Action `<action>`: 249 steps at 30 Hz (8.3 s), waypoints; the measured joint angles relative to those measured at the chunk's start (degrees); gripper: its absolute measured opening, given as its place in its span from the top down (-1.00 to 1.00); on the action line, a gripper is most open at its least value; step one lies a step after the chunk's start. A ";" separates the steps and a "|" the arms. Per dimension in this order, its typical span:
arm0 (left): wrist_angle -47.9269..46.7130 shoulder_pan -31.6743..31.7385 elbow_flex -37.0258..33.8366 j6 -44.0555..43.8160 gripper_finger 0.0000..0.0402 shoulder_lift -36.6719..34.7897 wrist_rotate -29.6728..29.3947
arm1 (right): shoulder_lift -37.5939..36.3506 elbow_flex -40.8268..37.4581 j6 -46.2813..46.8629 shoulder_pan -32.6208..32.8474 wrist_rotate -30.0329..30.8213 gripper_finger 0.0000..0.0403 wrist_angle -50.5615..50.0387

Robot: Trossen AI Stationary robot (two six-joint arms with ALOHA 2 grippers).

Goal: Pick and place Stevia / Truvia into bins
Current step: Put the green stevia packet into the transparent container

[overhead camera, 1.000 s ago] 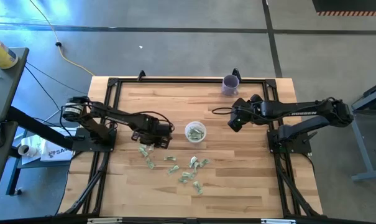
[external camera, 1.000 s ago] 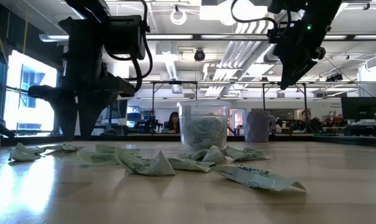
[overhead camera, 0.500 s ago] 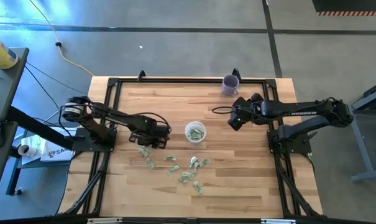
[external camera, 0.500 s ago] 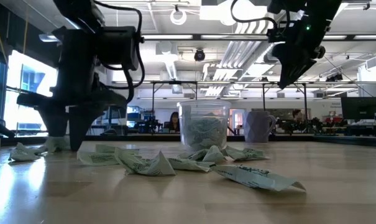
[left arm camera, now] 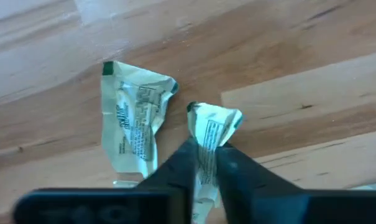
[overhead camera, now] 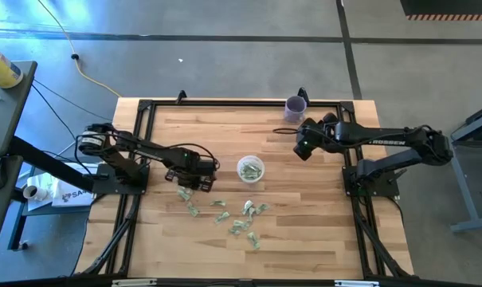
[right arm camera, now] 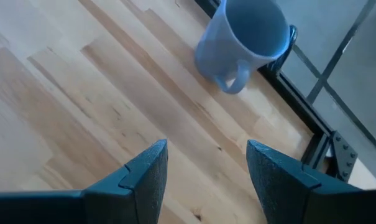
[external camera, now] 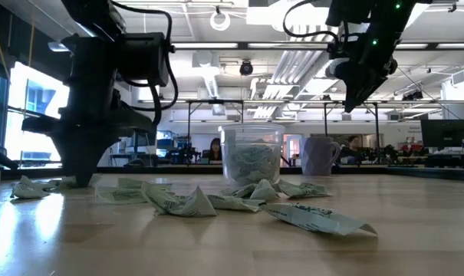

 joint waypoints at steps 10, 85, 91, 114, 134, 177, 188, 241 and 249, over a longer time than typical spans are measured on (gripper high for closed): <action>-1.41 6.53 8.78 18.33 0.81 0.34 -7.33 | 0.00 -0.02 -3.35 -1.31 -2.93 -0.04 5.27; -14.81 5.22 4.92 28.21 -0.09 -1.39 -4.18 | -0.04 0.00 -3.09 0.17 -6.13 -0.04 10.65; -9.93 4.76 1.68 27.52 -0.18 -1.39 -3.44 | -0.04 0.00 -3.09 0.17 -6.08 -0.04 10.70; -1.78 7.04 9.16 43.94 0.86 -1.19 -17.03 | -0.02 0.04 -2.90 0.19 -5.94 -0.04 10.62; 24.56 14.21 22.67 82.55 0.87 7.15 11.54 | -0.02 0.04 -0.97 0.19 -5.74 -0.04 8.34; -4.47 -7.73 -5.11 83.83 -0.04 -16.89 -1.88 | -0.02 0.00 -4.62 -1.24 -6.14 -0.04 7.24; 4.59 -8.66 -11.52 83.52 -0.12 -16.99 -0.67 | -0.02 0.00 -4.58 -1.34 -5.95 -0.04 7.27; 13.65 12.04 34.39 96.32 0.87 16.97 6.59 | -0.02 0.00 -4.38 -1.27 -5.30 -0.04 7.35; 12.40 11.96 34.41 94.67 0.67 17.06 6.18 | -0.02 0.00 -4.49 -1.28 -3.74 -0.04 7.75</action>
